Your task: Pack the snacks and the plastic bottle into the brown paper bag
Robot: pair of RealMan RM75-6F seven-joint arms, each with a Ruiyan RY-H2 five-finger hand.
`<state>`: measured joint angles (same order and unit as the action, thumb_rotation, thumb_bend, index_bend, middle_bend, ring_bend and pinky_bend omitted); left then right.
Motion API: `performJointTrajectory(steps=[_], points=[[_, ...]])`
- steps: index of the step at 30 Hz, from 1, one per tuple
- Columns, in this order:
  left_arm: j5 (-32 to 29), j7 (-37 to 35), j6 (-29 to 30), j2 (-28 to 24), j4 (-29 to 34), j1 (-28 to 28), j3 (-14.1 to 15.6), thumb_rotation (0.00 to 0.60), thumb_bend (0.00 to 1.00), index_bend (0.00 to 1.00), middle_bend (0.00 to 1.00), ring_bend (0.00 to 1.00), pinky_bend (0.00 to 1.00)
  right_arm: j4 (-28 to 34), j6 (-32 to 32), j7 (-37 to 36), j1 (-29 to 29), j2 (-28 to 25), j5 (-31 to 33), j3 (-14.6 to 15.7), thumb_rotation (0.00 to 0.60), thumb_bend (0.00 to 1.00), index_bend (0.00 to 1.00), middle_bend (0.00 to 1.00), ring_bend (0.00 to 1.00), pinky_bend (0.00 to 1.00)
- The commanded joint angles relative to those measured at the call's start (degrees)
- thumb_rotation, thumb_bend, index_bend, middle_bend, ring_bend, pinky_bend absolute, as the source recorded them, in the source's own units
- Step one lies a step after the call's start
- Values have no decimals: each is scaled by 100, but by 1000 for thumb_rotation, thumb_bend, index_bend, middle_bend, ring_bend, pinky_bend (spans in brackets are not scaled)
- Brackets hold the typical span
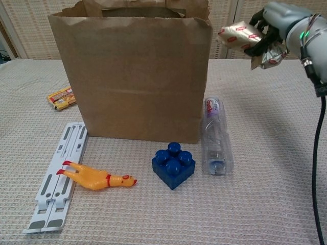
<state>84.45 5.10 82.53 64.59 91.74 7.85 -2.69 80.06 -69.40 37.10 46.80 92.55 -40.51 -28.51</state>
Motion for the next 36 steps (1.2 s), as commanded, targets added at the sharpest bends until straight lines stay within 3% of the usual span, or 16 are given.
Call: performJointTrajectory(steps=[1,7,12,17,24,26,29,32,36], points=[[3,20,12,8,-1,-5,0,600,353,40,0,0,0,1668,-851,-4,-378,-1086,-395,-484,600,365,648,580,614,711],[-17,91,36,32,11,-14,-10,600,353,40,0,0,0,2664,-1143,508,-16,-1250,-631,-589,600,365,643,580,609,706],[-29,97,31,35,15,-14,-16,600,353,40,0,0,0,2949,-1211,1022,505,-964,-762,-455,600,366,635,580,602,698],[-16,34,16,19,4,-8,-11,600,353,41,0,0,0,2717,-1236,1522,1079,-420,-631,-291,600,366,625,580,596,691],[14,-107,-4,-9,-24,-2,0,600,354,46,0,0,0,1901,-1203,1809,1625,309,-366,-121,600,365,583,580,556,660],[17,-134,-13,-17,-33,2,1,600,354,46,0,0,0,1770,-1197,1988,1679,408,-68,-104,600,352,412,511,413,569],[17,-158,-31,-27,-40,10,1,600,354,46,0,0,0,1823,-1176,2299,1741,406,530,-211,600,209,43,252,135,385],[19,-160,-34,-30,-34,12,4,600,354,46,0,0,0,1873,-1158,2295,1753,345,654,-234,600,118,0,123,27,254],[13,-132,-29,-27,-25,9,3,600,354,46,0,0,0,2023,-1152,2163,1722,242,650,-234,600,87,0,94,12,221]])
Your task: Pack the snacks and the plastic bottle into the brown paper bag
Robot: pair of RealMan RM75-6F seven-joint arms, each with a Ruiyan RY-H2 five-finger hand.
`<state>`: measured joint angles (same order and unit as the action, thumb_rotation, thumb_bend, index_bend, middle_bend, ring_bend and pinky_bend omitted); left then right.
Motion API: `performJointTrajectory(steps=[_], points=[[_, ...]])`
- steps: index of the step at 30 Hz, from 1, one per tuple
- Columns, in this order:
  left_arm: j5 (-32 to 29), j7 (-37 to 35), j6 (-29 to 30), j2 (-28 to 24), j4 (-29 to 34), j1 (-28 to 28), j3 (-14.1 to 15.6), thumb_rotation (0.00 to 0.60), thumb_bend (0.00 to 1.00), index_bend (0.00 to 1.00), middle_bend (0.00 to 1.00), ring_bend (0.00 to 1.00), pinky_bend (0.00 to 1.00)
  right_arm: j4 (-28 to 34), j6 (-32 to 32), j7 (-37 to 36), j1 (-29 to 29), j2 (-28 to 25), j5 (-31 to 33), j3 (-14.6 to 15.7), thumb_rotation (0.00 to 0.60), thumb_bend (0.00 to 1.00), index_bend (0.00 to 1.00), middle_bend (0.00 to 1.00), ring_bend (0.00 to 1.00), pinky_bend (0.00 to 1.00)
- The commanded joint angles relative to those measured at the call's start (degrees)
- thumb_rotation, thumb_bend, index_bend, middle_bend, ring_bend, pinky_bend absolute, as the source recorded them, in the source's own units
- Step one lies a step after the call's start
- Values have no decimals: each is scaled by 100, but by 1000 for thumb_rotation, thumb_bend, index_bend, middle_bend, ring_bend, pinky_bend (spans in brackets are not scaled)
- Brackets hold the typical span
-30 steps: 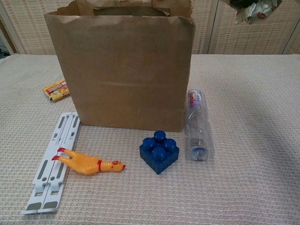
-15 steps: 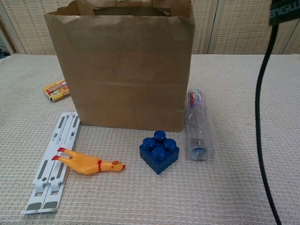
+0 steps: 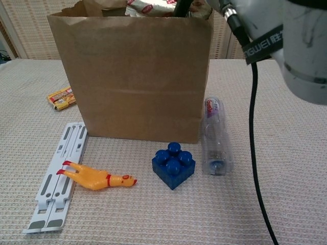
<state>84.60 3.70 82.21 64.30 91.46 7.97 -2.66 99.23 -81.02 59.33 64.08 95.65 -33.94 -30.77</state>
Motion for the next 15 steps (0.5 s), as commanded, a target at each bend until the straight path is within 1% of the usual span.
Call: performJointTrajectory(steps=[1,5,9,12,15], points=[[-6,12,8,4,7,-4,-2,600,354,46,0,0,0,185,4,-123,-28,-123,-71,-1,600,86,0,94,12,220],[-12,31,15,9,9,-7,-5,600,355,46,0,0,0,511,-59,-384,-212,-418,-397,78,600,86,0,94,12,220],[-14,47,18,12,11,-7,-7,600,354,46,0,0,0,1057,-65,-746,-606,-964,-792,256,600,85,0,95,12,220],[-18,75,25,18,16,-11,-7,600,355,46,0,0,0,1468,-17,-1073,-1066,-1581,-1233,565,600,85,0,95,12,214],[-23,109,38,27,25,-16,-10,600,353,45,0,0,0,1803,40,-1643,-1654,-2245,-1698,932,600,85,0,95,12,210]])
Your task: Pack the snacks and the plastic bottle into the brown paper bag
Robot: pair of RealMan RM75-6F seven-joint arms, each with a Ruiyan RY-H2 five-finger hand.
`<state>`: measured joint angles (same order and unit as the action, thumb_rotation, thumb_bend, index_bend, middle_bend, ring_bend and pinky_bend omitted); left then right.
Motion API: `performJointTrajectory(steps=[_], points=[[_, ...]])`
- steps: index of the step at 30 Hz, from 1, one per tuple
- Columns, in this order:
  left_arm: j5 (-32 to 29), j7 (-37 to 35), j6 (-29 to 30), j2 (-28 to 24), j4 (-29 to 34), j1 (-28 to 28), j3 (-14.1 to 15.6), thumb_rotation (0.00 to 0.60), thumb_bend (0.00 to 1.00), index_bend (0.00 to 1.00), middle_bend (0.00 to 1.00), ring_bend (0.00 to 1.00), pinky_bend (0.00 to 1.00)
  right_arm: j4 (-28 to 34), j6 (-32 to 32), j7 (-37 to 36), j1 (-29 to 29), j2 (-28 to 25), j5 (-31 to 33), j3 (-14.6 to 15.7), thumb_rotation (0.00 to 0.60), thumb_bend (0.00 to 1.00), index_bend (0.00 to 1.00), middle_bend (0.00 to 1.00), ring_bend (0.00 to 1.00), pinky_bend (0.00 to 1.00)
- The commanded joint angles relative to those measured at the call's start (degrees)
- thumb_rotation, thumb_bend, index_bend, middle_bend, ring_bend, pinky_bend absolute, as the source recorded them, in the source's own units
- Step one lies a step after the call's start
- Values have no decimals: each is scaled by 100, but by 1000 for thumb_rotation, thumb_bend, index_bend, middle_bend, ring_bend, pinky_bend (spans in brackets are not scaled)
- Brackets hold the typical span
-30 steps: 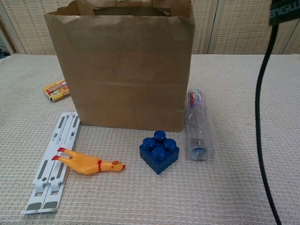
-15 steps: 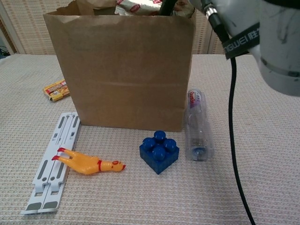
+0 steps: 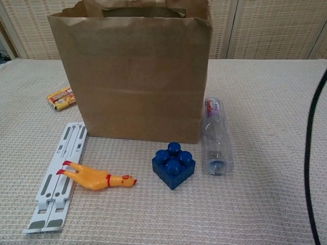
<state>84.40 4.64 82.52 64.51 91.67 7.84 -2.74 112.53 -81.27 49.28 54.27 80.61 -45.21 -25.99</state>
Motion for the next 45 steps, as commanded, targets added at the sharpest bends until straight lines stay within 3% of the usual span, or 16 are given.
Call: performJointTrajectory(steps=[1,5,8,13,16,26,37,45], points=[[-8,36,9,10,8,-4,-4,600,354,46,0,0,0,556,114,-907,-919,-1007,-753,625,600,85,0,95,12,210],[-26,127,20,32,24,-4,-14,600,354,46,0,0,0,481,609,-1707,-1557,-1843,-1447,1334,600,85,0,95,12,210],[-37,203,37,54,37,-7,-22,600,355,46,0,0,0,50,1139,-2061,-1778,-2294,-2292,1926,600,85,0,95,12,209],[-65,284,52,75,58,-12,-35,600,355,46,0,0,0,-910,1618,-2297,-1819,-2448,-3876,2606,600,84,0,94,12,205],[-72,289,55,79,64,-15,-38,600,356,46,0,0,0,-1414,1780,-2196,-1698,-2398,-4655,2801,600,62,0,94,10,200],[-53,199,37,58,45,-11,-30,600,354,35,0,0,0,-1885,2796,-1329,-1185,-1807,-5600,2975,600,20,0,79,8,193],[-29,124,6,33,29,1,-17,600,354,35,0,0,0,-2049,3805,-600,-908,-1045,-4806,2640,600,20,0,74,8,187],[-18,81,-10,18,26,8,-11,600,355,34,0,0,0,-2376,4166,-200,-730,-419,-4362,2515,600,20,0,75,8,187]])
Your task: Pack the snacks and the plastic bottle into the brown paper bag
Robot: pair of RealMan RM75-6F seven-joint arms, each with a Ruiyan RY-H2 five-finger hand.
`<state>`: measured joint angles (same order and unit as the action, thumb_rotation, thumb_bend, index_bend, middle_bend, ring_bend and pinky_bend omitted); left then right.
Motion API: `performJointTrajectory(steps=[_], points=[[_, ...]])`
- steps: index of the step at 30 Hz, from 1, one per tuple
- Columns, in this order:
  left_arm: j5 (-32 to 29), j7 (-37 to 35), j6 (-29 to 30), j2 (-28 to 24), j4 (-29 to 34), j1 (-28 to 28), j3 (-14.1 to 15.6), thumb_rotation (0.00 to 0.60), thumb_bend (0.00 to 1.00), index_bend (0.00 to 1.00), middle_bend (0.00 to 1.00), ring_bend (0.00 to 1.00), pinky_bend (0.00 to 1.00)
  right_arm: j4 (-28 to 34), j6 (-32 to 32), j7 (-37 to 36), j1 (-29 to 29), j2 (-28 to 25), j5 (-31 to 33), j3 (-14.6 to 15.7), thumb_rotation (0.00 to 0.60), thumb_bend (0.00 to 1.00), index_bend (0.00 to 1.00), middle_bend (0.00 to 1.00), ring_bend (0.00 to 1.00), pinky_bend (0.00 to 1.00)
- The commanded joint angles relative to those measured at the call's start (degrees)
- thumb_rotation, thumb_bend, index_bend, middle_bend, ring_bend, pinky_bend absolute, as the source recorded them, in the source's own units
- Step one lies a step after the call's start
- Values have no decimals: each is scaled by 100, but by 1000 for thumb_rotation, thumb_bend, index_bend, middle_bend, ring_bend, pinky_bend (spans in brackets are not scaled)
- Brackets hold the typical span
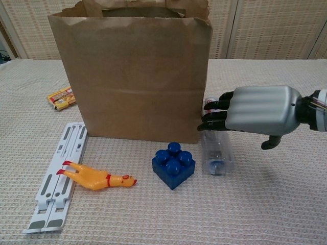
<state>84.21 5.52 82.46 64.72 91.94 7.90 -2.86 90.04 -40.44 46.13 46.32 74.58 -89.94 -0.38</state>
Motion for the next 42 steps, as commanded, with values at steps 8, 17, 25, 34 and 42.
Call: performJointTrajectory(steps=[8,17,25,34,42], points=[[15,-47,-14,-16,-10,7,8,600,354,35,0,0,0,-511,253,515,199,779,526,-100,600,19,0,75,8,173],[21,-83,-24,-25,-17,10,13,600,353,35,0,0,0,-649,93,780,206,949,514,33,600,231,402,383,329,396],[29,-74,-15,-20,-18,9,15,600,354,34,0,0,0,15,-995,181,-186,-80,-219,317,600,293,645,570,583,632],[16,19,15,4,1,-4,11,600,355,35,0,0,0,661,-2607,-416,-674,-1294,-711,-55,600,293,647,571,585,632],[2,53,17,10,15,-5,6,600,354,35,0,0,0,1461,-2826,-170,-467,-1975,-311,-967,600,293,647,571,584,633]])
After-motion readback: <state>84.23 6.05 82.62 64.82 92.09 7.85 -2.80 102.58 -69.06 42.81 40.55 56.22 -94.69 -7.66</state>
